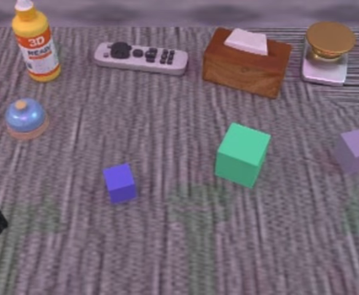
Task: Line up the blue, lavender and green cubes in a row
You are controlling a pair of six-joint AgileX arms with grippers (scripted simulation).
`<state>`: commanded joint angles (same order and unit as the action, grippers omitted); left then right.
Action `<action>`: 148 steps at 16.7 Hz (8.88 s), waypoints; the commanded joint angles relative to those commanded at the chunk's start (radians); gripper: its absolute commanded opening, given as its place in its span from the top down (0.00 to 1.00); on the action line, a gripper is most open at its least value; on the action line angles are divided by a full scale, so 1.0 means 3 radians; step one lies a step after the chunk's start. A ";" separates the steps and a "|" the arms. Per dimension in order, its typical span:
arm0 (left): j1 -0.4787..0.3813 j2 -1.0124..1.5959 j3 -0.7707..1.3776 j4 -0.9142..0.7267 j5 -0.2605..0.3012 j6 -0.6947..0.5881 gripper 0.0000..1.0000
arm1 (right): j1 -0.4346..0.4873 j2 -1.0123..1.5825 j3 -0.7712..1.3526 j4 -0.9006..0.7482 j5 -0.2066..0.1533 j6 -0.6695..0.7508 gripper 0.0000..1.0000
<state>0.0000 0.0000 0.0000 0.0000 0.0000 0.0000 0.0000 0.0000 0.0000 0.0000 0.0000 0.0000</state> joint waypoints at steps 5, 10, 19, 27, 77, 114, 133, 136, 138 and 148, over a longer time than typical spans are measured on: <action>-0.0067 0.0206 0.0201 -0.0139 0.0006 0.0102 0.00 | 0.0000 0.0000 0.0000 0.0000 0.0000 0.0000 0.00; -0.0337 0.1248 0.1112 -0.0763 0.0007 0.0555 0.00 | 0.0000 0.0000 0.0000 0.0000 0.0000 0.0000 0.00; -0.1017 0.4497 0.3334 -0.2425 -0.0004 0.1721 0.00 | 0.0000 0.0000 0.0000 0.0000 0.0000 0.0000 0.00; -0.1471 0.6427 0.4855 -0.3467 0.0003 0.2480 0.00 | 0.0000 0.0000 0.0000 0.0000 0.0000 0.0000 0.00; -0.1516 0.6918 0.4810 -0.3083 0.0065 0.2580 1.00 | 0.0000 0.0000 0.0000 0.0000 0.0000 0.0000 0.00; -0.3187 0.7850 0.6183 -0.3490 0.0042 0.2067 1.00 | 0.0000 0.0000 0.0000 0.0000 0.0000 0.0000 0.00; -0.3187 0.7850 0.6183 -0.3490 0.0042 0.2067 0.00 | 0.0000 0.0000 0.0000 0.0000 0.0000 0.0000 0.00; -0.3187 0.7850 0.6183 -0.3490 0.0042 0.2067 0.00 | 0.0000 0.0000 0.0000 0.0000 0.0000 0.0000 0.00; -0.3187 0.7850 0.6183 -0.3490 0.0042 0.2067 0.00 | 0.0000 0.0000 0.0000 0.0000 0.0000 0.0000 0.00; -0.3116 0.7678 0.6803 -0.4285 0.0041 0.2065 0.00 | 0.0000 0.0000 0.0000 0.0000 0.0000 0.0000 0.00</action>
<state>-0.9349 2.3033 2.0409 -1.2854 0.0122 0.6195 0.0000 0.0000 0.0000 0.0000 0.0000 0.0000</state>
